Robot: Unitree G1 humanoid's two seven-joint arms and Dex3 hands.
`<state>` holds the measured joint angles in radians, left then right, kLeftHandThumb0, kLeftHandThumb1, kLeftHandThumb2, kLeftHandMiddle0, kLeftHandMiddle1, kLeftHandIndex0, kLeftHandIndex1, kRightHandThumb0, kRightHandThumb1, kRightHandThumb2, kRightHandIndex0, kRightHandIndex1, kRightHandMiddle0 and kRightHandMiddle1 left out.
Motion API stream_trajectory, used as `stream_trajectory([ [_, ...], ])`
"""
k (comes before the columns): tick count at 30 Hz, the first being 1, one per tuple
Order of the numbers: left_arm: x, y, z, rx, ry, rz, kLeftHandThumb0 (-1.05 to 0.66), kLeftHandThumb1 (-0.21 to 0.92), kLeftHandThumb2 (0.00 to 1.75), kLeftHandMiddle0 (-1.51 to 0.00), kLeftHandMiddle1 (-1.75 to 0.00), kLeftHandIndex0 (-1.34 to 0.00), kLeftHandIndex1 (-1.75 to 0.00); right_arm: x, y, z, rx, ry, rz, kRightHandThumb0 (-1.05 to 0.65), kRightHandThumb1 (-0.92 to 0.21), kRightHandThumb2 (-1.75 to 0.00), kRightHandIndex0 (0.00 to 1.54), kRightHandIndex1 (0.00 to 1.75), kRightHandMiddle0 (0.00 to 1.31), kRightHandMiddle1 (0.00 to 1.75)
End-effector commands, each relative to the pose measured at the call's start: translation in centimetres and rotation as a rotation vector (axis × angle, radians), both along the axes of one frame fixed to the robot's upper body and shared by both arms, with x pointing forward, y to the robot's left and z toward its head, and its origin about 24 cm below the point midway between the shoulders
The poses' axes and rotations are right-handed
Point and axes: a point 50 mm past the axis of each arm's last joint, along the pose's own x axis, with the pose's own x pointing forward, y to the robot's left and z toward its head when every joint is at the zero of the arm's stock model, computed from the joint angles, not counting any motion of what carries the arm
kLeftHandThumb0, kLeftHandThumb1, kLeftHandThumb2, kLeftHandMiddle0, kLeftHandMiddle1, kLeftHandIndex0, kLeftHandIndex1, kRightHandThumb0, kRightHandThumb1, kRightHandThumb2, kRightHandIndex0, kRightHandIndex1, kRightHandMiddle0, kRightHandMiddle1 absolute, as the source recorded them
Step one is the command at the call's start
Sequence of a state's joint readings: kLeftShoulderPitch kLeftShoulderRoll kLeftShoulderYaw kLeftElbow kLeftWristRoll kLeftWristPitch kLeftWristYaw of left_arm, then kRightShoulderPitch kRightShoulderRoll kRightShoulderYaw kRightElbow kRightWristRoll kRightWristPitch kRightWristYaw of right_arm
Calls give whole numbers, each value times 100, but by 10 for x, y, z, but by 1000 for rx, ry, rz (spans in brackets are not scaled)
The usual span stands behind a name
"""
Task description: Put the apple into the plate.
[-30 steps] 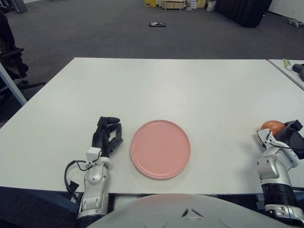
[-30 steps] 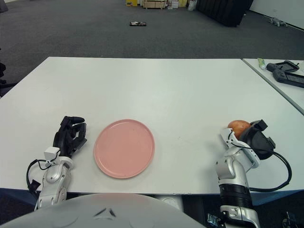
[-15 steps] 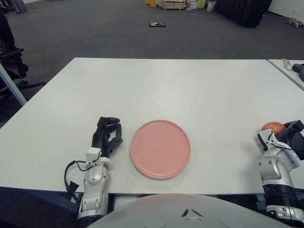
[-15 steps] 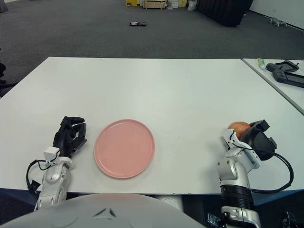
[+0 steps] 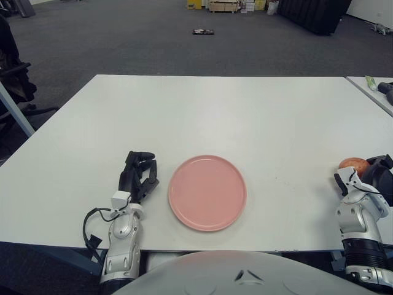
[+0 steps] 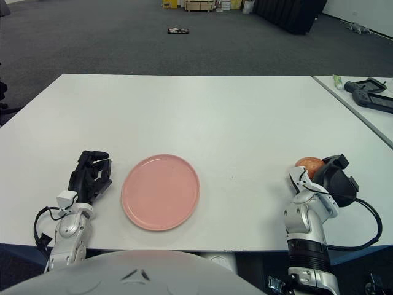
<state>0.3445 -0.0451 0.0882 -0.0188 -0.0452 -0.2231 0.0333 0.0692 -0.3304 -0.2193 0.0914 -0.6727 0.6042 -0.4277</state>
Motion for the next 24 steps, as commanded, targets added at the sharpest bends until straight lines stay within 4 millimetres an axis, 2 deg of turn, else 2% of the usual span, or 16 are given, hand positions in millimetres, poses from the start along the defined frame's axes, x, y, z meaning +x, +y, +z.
stream_trajectory([
  [1, 0, -1, -4, -25, 3, 2, -36, 83, 66, -56, -136, -25, -175, 5, 1, 11, -23, -82, -1, -49, -28, -135, 116, 175, 63, 175],
  [11, 2, 0, -6, -36, 8, 0, -36, 79, 71, -59, -133, -27, -175, 4, 7, 16, -5, -242, -19, -49, -28, -136, 121, 175, 64, 175],
  [24, 2, 3, -6, 6, 31, 0, -36, 80, 70, -55, -139, -26, -175, 3, 17, 19, -4, -504, 4, -50, -25, -140, 122, 175, 67, 175],
])
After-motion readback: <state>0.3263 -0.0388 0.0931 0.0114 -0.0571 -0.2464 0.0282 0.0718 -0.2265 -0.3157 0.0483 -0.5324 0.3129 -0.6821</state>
